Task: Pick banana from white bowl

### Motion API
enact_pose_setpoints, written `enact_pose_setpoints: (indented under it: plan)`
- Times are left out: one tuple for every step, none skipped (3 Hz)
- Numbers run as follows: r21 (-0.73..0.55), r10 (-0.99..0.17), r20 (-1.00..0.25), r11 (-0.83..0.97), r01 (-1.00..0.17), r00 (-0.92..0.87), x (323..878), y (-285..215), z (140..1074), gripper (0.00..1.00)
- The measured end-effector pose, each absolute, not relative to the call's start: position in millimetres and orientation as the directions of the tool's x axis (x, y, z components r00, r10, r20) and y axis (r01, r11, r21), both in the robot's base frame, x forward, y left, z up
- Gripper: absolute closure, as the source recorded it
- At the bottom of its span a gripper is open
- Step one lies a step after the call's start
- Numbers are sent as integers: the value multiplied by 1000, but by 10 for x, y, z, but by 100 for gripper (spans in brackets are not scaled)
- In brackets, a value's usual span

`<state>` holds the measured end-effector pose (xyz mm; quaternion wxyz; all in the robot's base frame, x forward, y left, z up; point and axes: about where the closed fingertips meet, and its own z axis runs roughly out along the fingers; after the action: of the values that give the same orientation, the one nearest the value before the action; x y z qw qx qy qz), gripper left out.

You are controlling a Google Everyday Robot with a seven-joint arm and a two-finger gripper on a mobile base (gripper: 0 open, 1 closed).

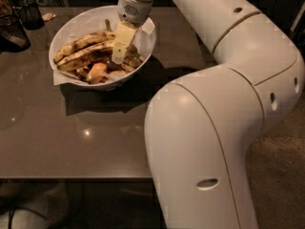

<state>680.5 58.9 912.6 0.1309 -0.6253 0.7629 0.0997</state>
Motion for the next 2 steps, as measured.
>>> enact_pose_setpoints:
  plan:
    - [-12, -928, -324, 198, -980, -184, 6805, 589, 9126, 18]
    - [-12, -928, -324, 198, -980, -184, 6805, 589, 9126, 42]
